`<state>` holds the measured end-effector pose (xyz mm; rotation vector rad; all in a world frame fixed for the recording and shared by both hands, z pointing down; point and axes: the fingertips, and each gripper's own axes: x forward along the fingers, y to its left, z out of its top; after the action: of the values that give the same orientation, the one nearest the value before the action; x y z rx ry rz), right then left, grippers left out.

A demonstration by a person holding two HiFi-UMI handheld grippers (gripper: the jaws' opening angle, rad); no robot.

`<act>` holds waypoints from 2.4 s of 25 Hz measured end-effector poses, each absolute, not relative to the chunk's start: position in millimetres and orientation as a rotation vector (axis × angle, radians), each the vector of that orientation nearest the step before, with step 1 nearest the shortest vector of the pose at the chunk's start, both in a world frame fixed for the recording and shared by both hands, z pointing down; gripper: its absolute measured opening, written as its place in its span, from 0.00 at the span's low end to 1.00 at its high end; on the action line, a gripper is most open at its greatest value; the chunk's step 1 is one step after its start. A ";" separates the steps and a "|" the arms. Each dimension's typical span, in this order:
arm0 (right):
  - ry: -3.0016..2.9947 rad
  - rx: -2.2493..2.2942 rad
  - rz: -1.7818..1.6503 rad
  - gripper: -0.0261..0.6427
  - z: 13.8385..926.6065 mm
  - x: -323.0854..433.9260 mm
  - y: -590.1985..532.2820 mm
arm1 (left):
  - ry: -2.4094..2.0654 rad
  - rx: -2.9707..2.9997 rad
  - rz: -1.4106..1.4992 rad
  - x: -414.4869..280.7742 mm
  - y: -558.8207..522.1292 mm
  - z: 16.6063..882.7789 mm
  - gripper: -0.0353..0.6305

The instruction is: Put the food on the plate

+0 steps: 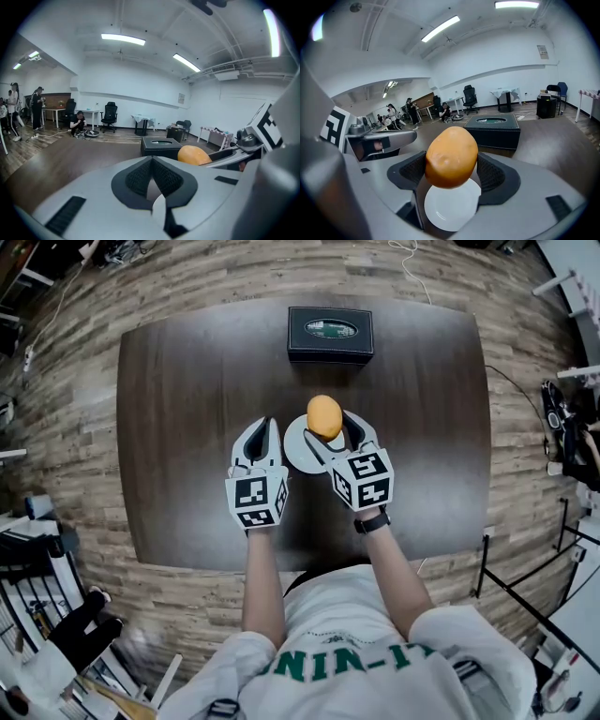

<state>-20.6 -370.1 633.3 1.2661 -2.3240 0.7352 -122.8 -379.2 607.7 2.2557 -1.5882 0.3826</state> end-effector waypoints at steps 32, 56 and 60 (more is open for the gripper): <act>-2.108 1.084 0.819 0.56 759.3 -44.9 -347.2 | -1.515 2.109 0.417 -140.4 -378.2 694.6 0.07; -2.259 1.212 0.724 0.72 673.4 -38.0 -334.7 | -1.566 2.172 0.296 -145.8 -342.7 606.9 0.07; -2.286 1.271 0.683 0.68 646.4 -27.0 -331.8 | -1.587 2.207 0.288 -147.3 -333.2 584.7 0.07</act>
<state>-27.0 -331.8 646.4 1.2710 -2.2860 0.6833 -147.3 -333.2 584.7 2.2071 -1.5866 0.2879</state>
